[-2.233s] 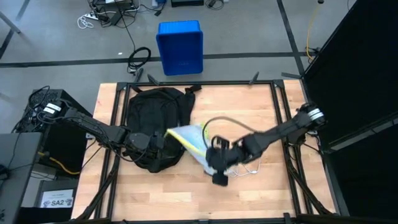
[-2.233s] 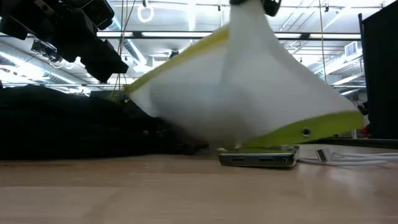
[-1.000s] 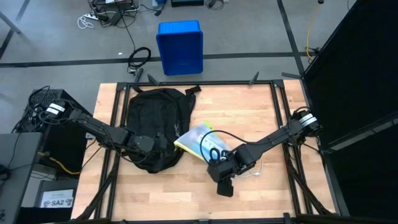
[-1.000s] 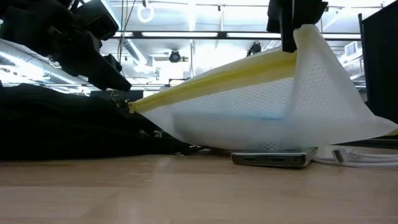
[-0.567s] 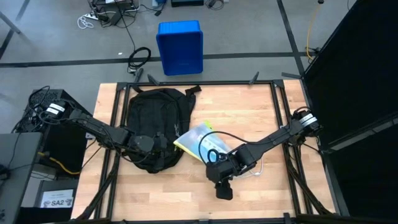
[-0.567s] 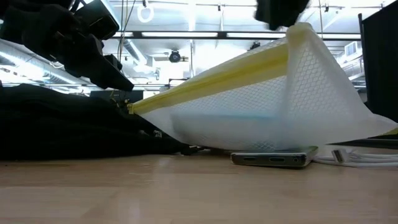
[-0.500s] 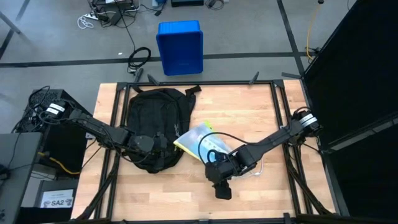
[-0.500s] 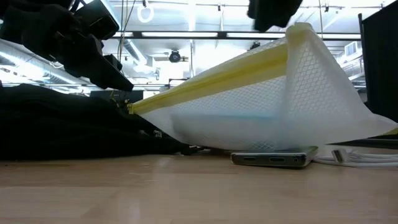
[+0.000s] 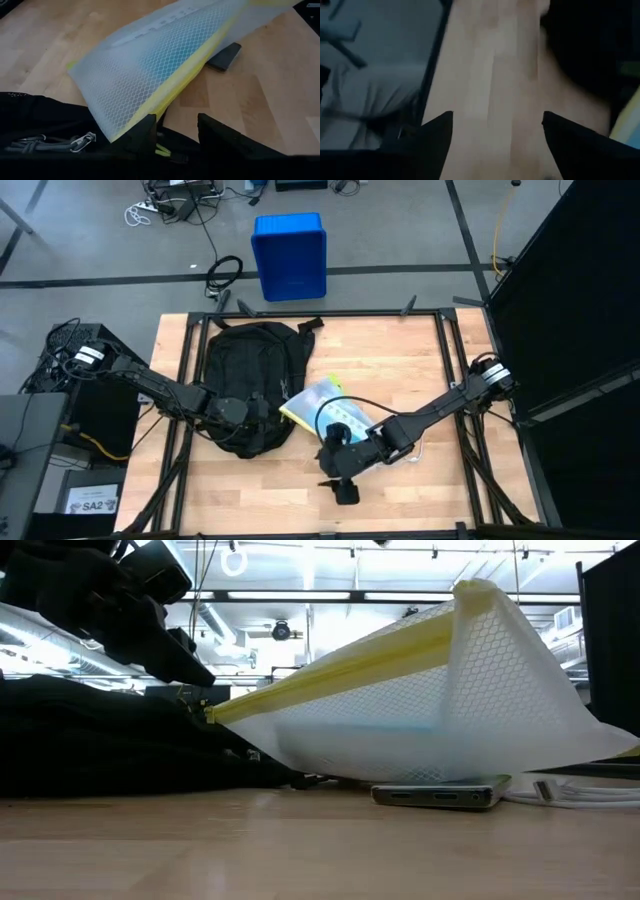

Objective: Unpack backpack
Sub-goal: Open the zip lock bag

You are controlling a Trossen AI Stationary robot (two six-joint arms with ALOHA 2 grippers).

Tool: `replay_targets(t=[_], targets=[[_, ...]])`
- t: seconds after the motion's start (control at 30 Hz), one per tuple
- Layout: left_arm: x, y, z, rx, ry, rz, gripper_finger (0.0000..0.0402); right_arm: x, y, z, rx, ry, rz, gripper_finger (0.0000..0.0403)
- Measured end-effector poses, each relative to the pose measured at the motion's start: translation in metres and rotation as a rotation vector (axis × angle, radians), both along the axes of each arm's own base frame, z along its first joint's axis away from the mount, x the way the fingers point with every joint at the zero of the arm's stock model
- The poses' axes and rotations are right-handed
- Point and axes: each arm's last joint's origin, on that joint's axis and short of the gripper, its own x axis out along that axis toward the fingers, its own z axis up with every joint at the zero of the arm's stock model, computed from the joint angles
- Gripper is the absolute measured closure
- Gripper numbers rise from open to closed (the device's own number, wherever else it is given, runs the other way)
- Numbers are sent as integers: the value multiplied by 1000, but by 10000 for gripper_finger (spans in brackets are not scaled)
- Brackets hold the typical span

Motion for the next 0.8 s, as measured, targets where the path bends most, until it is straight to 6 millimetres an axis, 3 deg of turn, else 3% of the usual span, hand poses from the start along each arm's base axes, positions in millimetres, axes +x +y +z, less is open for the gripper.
replay_targets(t=[0.17,0.33,0.63,0.8], targets=[[0,1,0,24,-7,41,273,11,-5,11,-33,-154,-29,101],[-1,2,-2,-14,16,77,273,18,-14,14,-18,-196,-60,116],[-7,9,-12,26,133,103,273,15,-21,-25,-11,-183,-82,162],[-7,12,-13,131,134,169,273,15,-22,-33,16,-225,-87,182]])
